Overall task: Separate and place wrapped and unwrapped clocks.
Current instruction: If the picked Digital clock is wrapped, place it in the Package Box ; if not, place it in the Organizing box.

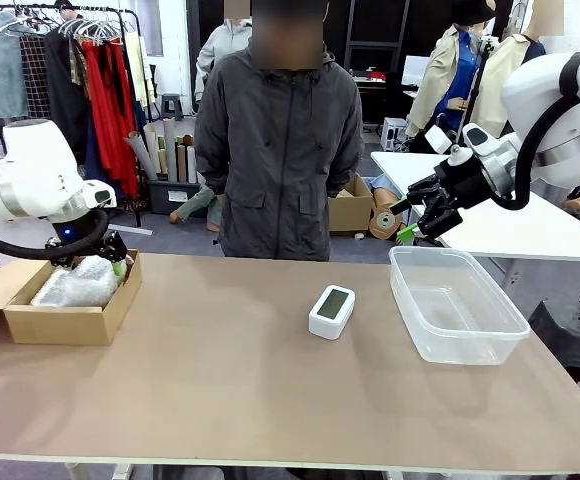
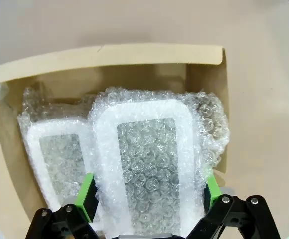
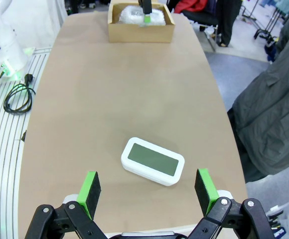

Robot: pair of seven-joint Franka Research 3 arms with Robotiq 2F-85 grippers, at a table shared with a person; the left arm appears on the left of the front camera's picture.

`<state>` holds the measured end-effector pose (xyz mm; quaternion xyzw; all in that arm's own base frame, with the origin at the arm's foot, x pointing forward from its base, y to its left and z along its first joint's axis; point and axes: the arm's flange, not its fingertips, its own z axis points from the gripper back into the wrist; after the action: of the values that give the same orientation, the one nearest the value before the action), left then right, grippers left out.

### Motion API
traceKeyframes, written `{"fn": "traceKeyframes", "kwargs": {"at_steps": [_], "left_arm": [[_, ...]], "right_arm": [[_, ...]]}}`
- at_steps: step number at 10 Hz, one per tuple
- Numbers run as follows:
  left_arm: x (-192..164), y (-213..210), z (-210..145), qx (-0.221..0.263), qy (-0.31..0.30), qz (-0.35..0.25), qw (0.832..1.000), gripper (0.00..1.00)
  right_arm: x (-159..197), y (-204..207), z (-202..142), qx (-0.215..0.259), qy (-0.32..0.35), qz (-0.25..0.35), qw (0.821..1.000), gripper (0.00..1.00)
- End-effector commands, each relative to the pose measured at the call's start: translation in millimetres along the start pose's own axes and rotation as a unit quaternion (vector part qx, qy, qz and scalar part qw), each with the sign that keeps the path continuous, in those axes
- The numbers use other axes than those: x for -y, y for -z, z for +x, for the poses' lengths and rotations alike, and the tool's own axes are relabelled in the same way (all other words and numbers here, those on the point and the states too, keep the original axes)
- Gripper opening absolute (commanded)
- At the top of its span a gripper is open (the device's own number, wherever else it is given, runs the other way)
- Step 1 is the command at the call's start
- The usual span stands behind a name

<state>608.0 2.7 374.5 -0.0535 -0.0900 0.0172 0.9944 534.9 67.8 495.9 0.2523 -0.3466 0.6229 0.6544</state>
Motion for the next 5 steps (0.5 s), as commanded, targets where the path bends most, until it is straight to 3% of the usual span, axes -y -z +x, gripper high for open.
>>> {"fn": "traceKeyframes", "kwargs": {"at_steps": [1, 5], "left_arm": [[7.0, -10.9, 2.1, 0.019, 0.001, 0.016, 1.000, 1.00], [17.1, -29.1, 5.5, 0.042, 0.017, 0.020, 0.999, 1.00]], "right_arm": [[-0.4, -1.3, 0.7, -0.002, -0.004, -0.004, 1.000, 1.00], [-0.4, -1.3, 0.7, -0.002, -0.004, -0.004, 1.000, 1.00]]}}
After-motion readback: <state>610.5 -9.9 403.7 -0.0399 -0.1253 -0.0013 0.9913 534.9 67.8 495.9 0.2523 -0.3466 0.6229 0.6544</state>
